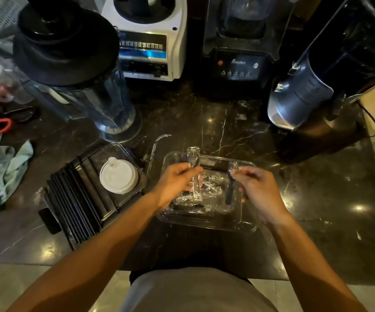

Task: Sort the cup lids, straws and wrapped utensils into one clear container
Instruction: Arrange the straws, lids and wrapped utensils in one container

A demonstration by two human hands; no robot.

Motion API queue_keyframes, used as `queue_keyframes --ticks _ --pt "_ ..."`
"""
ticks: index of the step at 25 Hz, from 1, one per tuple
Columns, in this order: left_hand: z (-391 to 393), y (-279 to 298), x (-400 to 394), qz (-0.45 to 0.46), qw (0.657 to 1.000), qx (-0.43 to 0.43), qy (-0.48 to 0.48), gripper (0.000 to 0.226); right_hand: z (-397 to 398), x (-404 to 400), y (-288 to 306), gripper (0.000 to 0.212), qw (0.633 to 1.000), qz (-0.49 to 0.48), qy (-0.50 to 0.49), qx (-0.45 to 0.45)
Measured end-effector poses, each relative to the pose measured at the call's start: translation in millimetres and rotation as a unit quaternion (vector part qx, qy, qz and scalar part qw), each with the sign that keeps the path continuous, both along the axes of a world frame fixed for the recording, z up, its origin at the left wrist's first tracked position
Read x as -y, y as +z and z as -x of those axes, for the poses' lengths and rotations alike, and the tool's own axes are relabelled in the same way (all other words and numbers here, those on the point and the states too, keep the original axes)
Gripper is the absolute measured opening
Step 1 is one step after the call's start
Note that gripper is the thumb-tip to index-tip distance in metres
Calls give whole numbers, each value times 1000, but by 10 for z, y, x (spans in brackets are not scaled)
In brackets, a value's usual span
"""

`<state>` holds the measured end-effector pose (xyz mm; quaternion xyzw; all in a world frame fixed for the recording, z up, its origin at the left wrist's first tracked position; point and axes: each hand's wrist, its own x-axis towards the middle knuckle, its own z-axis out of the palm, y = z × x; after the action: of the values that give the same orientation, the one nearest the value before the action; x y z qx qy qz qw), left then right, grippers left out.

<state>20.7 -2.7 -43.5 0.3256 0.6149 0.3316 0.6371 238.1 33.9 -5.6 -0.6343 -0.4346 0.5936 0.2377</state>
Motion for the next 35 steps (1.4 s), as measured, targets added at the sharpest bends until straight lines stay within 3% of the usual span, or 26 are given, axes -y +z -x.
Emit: queue_keyframes --ticks 4,9,16,19,20,22,24,26,27,31,35 --pt "-49 39 62 -1 999 52 -10 28 66 0 70 24 993 44 10 -111" --pt "-100 28 121 -6 996 89 -26 25 310 35 27 12 999 26 12 -35" --pt "-94 -2 216 42 986 162 7 37 550 116 -60 23 998 22 35 -48" --pt "-49 46 237 8 992 122 2 25 541 93 -116 31 995 42 32 -82" --pt "-32 63 243 15 992 121 27 23 512 76 -163 30 998 30 19 -61" --pt "38 102 252 32 986 135 96 24 449 27 -283 23 988 -49 89 118" --pt "119 146 264 27 979 155 131 27 425 39 -378 31 893 -116 280 333" --pt "178 206 274 4 979 162 122 27 444 87 -448 47 807 -141 382 427" --pt "194 239 278 -6 979 165 119 25 459 95 -459 46 795 -140 392 441" --pt "230 284 292 14 975 179 134 24 392 8 -471 9 851 -57 359 379" --pt "100 268 309 41 968 195 154 21 225 0 -250 15 914 1 320 251"
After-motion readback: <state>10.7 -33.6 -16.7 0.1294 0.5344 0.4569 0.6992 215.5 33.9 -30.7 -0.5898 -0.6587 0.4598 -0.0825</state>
